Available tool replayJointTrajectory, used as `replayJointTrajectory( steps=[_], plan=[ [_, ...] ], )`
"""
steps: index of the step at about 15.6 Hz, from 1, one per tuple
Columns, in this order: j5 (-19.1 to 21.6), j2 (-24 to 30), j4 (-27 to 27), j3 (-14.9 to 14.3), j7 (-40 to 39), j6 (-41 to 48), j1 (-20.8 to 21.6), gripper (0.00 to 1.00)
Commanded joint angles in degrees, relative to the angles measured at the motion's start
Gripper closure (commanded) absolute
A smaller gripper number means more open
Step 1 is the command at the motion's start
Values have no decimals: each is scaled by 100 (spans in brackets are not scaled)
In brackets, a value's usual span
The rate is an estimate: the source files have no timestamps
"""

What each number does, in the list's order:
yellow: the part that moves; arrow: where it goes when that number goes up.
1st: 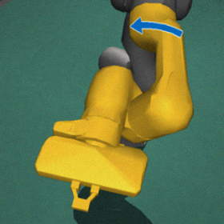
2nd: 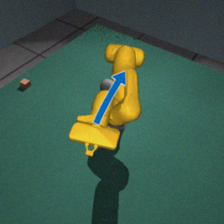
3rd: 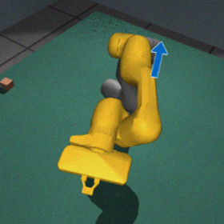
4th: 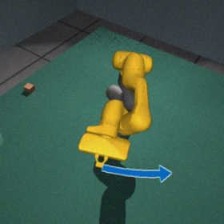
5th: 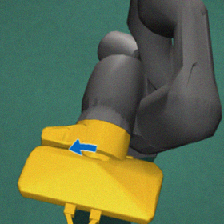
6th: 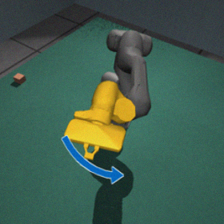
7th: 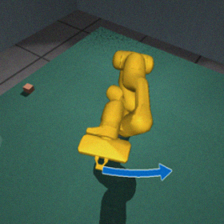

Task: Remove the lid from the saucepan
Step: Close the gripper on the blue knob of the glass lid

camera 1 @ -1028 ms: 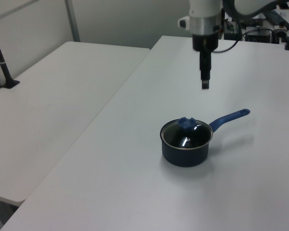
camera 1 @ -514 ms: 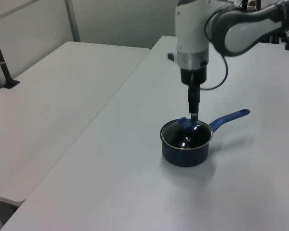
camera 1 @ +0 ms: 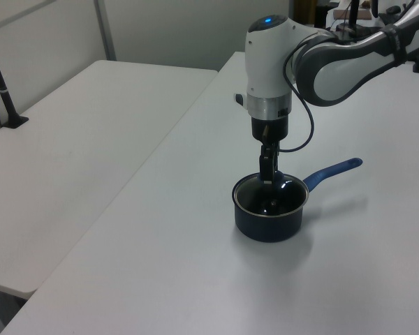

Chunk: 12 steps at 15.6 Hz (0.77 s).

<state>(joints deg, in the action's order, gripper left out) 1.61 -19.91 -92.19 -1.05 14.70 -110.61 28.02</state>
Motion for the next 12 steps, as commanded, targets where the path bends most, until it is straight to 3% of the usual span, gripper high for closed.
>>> replayJointTrajectory(
  steps=[1,3,4,12],
  plan=[
    [-20,-21,34,-79,94,-57,116,40],
    [-20,-13,34,-79,68,-48,116,59],
    [-20,-4,43,-79,68,-48,116,62],
    [-29,391,96,-88,41,136,19,62]
  ],
)
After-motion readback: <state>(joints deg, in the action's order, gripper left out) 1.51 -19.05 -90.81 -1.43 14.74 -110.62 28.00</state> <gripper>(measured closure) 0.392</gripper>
